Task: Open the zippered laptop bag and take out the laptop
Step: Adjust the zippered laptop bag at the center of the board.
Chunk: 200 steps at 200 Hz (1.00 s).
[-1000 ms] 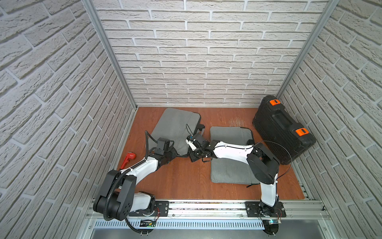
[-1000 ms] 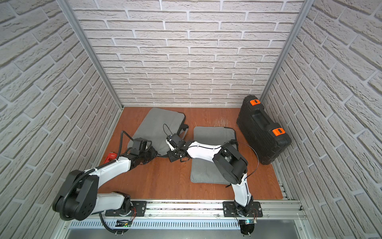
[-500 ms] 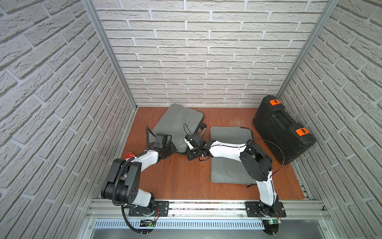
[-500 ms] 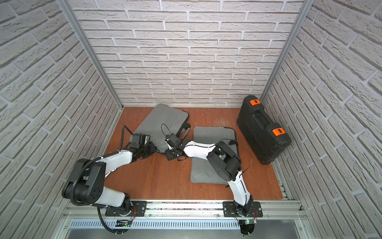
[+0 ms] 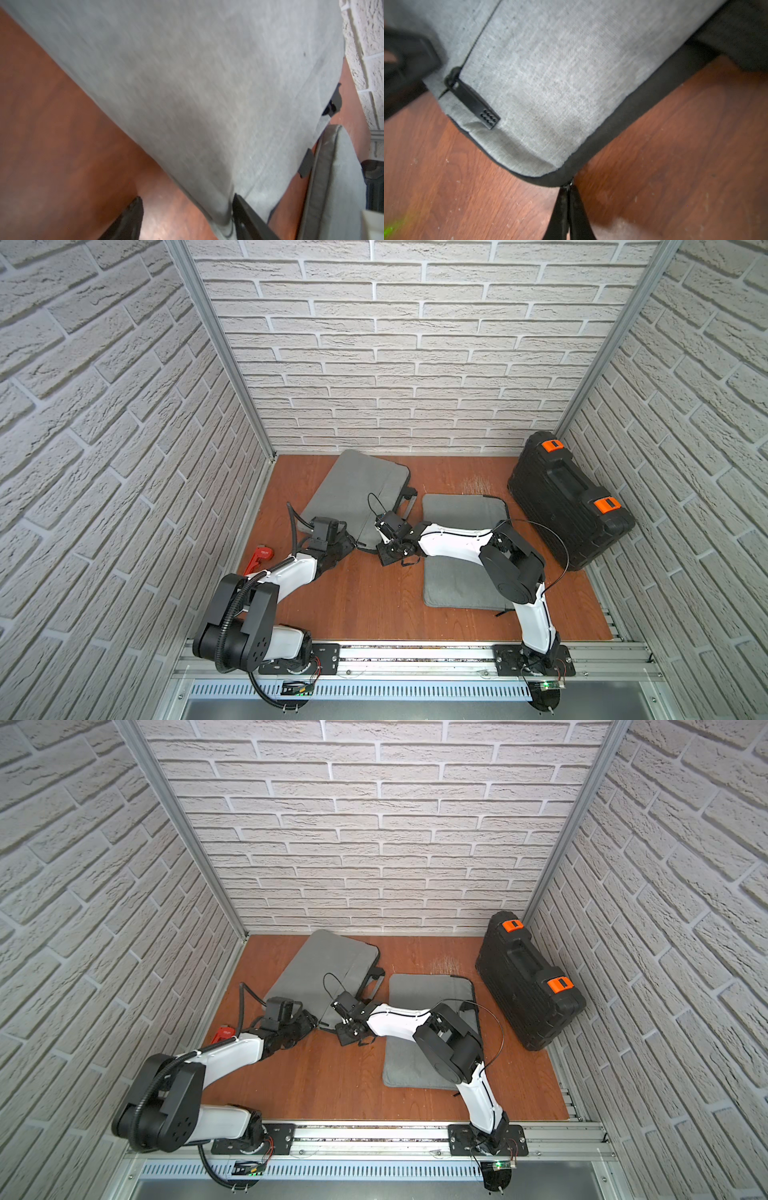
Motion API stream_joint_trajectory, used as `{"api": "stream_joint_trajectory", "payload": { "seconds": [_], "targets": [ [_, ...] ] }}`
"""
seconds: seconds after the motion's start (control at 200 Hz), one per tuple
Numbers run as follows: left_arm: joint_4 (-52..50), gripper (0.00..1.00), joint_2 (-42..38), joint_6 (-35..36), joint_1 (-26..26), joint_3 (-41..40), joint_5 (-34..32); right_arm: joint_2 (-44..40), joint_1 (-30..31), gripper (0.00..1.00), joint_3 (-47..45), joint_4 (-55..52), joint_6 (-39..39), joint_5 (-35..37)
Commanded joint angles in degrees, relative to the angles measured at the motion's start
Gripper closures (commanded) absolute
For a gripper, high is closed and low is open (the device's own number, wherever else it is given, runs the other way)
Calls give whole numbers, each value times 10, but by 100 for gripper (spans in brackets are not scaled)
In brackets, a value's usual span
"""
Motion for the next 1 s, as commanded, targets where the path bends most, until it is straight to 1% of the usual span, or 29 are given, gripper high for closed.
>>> {"api": "stream_joint_trajectory", "payload": {
  "seconds": [0.0, 0.125, 0.245, 0.44, 0.55, 0.665, 0.995],
  "targets": [
    [6, 30, -7, -50, -39, -11, -33, -1, 4, 94, -23, -53, 6, 17],
    [22, 31, 8, -80, -85, -10, -56, -3, 7, 94, -25, -49, 7, 18],
    [56, 34, 42, -102, -109, -10, -54, -4, 11, 94, -27, -45, 7, 17],
    [118, 38, 98, -116, -114, -4, -28, -5, 15, 94, -29, -39, 7, 12],
    [132, 44, 116, -121, -115, 1, -22, -6, 15, 94, -29, -38, 8, 11],
    [136, 57, 126, -125, -117, 3, -16, -6, 16, 94, -30, -37, 8, 11],
    [113, 100, 120, -128, -117, -6, -23, 0, 15, 94, -9, -67, 2, 31]
  ]
}}
